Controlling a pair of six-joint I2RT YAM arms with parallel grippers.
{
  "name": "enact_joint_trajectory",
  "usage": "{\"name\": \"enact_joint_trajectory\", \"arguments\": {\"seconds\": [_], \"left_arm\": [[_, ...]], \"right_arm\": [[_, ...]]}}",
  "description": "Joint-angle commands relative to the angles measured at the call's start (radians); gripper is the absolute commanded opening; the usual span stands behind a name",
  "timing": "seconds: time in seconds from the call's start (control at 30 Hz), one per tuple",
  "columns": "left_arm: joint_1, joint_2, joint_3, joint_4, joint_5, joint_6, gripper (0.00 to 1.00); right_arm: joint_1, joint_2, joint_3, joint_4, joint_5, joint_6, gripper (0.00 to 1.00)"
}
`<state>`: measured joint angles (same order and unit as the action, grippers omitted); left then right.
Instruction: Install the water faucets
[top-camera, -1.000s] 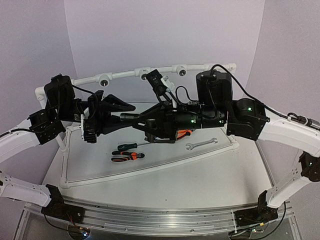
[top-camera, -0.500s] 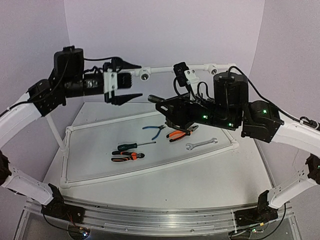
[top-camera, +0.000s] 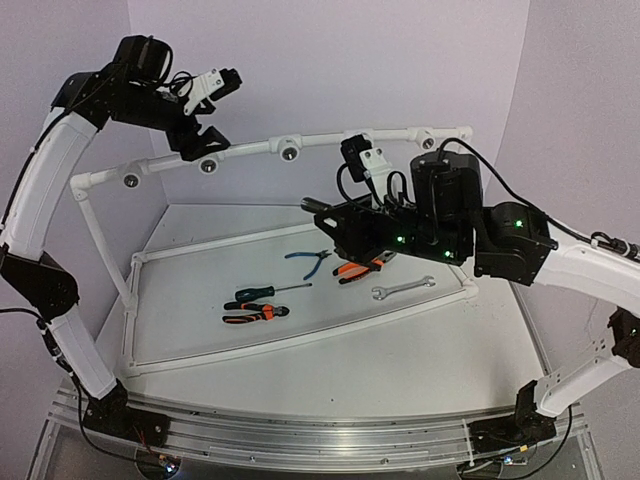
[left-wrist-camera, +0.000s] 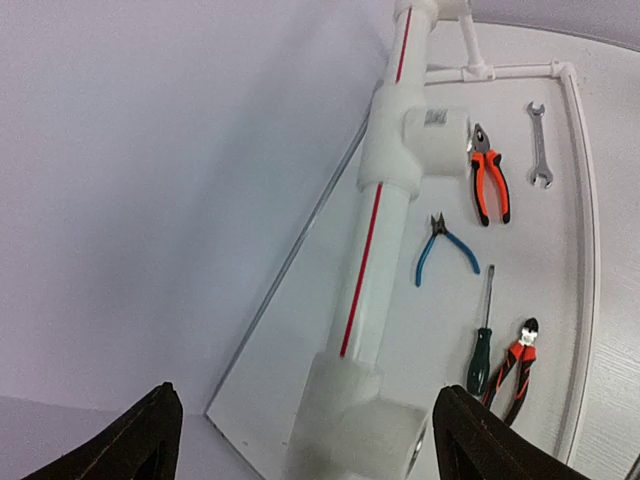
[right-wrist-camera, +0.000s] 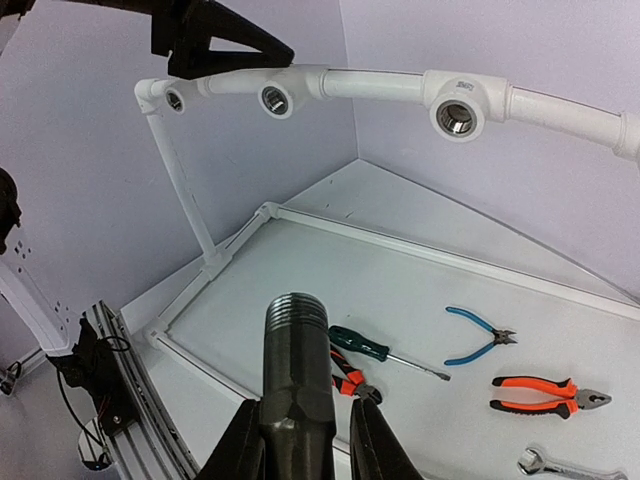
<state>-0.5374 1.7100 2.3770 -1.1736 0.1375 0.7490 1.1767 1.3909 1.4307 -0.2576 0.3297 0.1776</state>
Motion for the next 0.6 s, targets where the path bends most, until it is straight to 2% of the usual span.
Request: {"name": "enact_joint_trajectory", "arguments": {"seconds": [0.0, 0.1, 0.17, 0.33, 0.43, 0.57], "left_arm": [[0.065, -0.059, 0.026, -0.169, 0.057, -0.029, 0.89], [0.105, -0.097, -0.019, -0.172, 0.064, -0.019, 0.89], [0.173, -0.094, -0.032, -0.199, 0.081, 0.007, 0.89], [0.302, -0.015, 0.046, -0.253, 0.097, 0.048, 0.88], [0.331, -0.012, 0.036, -0.254, 0.103, 0.081, 0.89], [0.336, -0.043, -0.086, -0.254, 0.151, 0.089, 0.89]], "right_arm": [[-0.002, 0.012, 0.059, 0.035, 0.012, -0.022, 0.0], [-0.002, 0.027, 0.07, 0.032, 0.005, -0.023, 0.0], [-0.002, 0.039, 0.076, 0.032, -0.002, -0.026, 0.0], [-0.002, 0.062, 0.097, 0.031, -0.022, -0.041, 0.0], [-0.002, 0.06, 0.093, 0.031, -0.032, -0.038, 0.0], [-0.002, 0.051, 0.075, 0.031, -0.022, -0.027, 0.0]]}}
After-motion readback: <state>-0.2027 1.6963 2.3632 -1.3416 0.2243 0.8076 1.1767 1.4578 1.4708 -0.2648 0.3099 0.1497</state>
